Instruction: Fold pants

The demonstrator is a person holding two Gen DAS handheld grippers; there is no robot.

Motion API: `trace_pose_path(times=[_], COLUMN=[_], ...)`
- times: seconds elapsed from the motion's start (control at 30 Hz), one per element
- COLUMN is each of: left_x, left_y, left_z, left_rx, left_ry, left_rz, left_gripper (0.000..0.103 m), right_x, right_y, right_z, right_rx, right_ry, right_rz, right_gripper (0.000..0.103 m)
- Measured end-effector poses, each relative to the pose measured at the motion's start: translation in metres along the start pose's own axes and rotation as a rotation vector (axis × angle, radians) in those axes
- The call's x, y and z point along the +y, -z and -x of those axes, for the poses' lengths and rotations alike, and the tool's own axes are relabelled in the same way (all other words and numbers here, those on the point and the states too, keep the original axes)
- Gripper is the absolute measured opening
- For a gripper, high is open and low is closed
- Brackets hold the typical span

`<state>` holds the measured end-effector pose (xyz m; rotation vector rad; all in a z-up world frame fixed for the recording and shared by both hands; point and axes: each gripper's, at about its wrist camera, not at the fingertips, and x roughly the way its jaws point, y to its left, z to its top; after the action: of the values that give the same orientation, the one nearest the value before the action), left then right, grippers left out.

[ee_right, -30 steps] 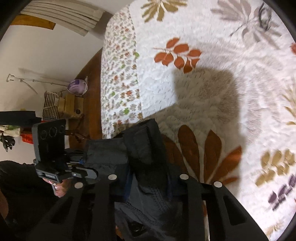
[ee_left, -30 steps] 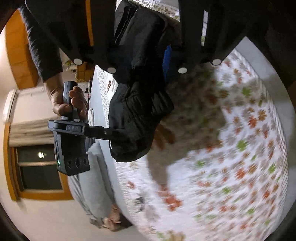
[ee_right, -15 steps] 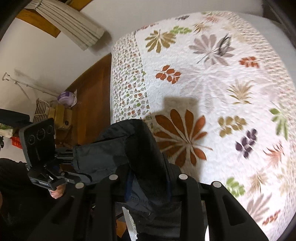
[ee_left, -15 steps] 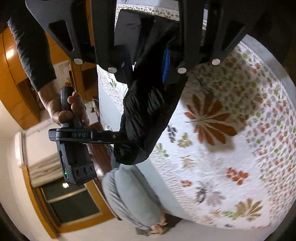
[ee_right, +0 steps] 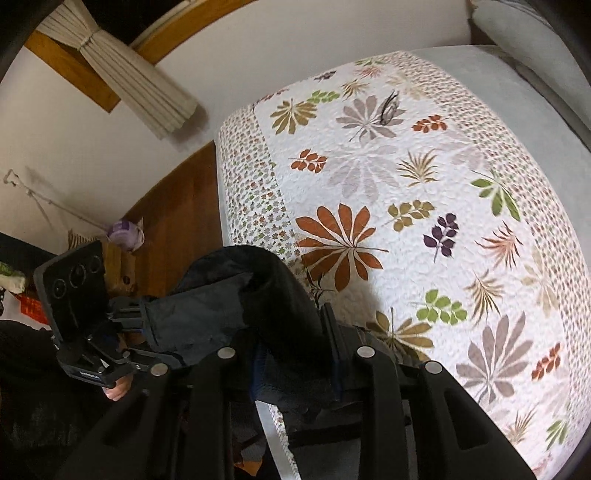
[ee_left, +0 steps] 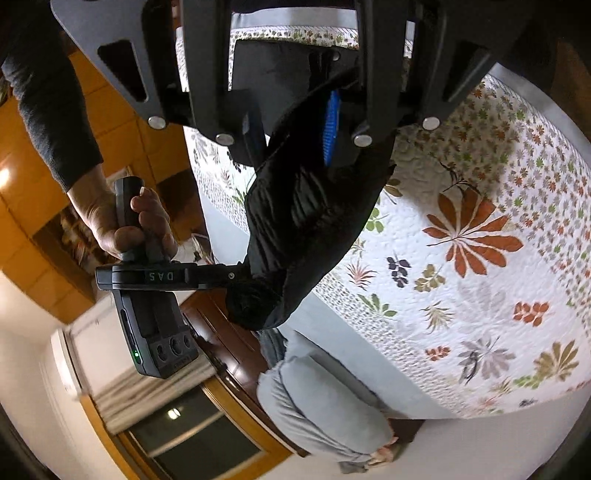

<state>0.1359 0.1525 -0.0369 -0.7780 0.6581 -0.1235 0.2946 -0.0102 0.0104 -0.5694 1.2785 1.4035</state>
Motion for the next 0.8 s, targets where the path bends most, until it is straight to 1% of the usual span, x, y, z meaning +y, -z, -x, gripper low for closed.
trace_pose_path(times=[0.4,0.57,0.8], left_x=[-0.056,-0.082,-0.116], left_y=[0.023,0.035,0.055], left_z=[-0.018,-0.032,-0.058], left_rx=[0.048,0.075,0.121], left_ry=[-0.029,-0.036,-0.041], left_rz=[-0.152,-0.225,-0.314], left_gripper=[0.025,0.025,0.025], right_x=[-0.013,-0.025,-0.046], right_y=[0.069,0.107,0.157], right_z=[0.042,0.061,0.075], right_rx=[-0.127,-0.185,-0.245], right_ry=[0.010,0.011,0.006], right_rz=[-0.054,-0.068,-0.104], right_gripper=[0.028,0.028,0.028])
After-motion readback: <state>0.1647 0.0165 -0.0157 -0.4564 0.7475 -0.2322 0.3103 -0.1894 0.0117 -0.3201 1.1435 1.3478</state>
